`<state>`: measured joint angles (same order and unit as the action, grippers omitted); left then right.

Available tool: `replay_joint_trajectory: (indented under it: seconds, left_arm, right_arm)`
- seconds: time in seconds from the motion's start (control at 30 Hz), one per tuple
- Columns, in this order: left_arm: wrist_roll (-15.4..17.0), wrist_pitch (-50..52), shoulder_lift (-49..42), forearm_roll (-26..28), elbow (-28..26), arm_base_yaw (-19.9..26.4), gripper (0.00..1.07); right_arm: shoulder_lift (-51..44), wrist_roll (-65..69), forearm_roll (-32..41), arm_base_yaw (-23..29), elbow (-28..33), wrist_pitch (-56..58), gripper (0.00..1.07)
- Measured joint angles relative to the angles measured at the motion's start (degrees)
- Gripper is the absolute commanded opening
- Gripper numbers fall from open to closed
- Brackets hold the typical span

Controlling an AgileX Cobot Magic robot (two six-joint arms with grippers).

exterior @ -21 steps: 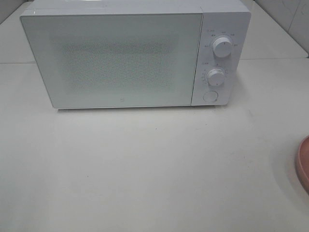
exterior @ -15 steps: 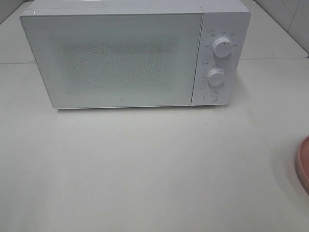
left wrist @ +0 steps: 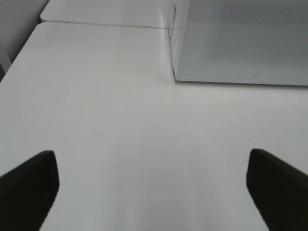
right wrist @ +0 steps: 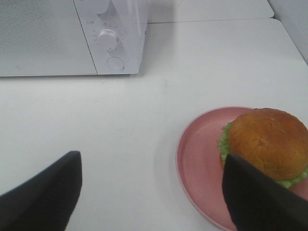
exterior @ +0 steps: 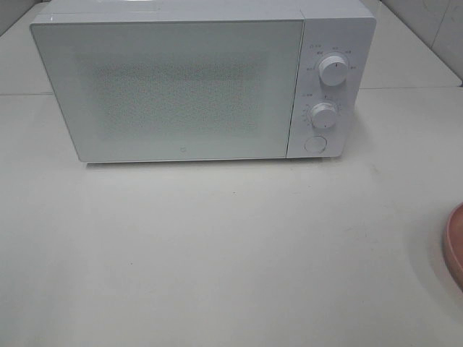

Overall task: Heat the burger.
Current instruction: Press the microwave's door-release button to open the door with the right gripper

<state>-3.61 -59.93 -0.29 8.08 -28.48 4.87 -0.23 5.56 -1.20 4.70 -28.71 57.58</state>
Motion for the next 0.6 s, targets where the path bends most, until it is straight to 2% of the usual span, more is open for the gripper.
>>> replay_joint_trajectory:
  seconds: [0.13,0.27,0.6]
  left_arm:
    - [0.0,0.0,0.0,0.0,0.0,0.0,0.98]
    - [0.0,0.0,0.0,0.0,0.0,0.0,0.98]
    - [0.0,0.06,0.0,0.0,0.0,0.0,0.98]
  right_arm:
    - [0.69,0.06,0.0,0.0,-0.69,0.06,0.76]
    - [5.79,0.06,0.0,0.0,-3.21,-0.69,0.76]
    - [14.61,0.46,0.0,0.0,-3.72,-6.82,0.76]
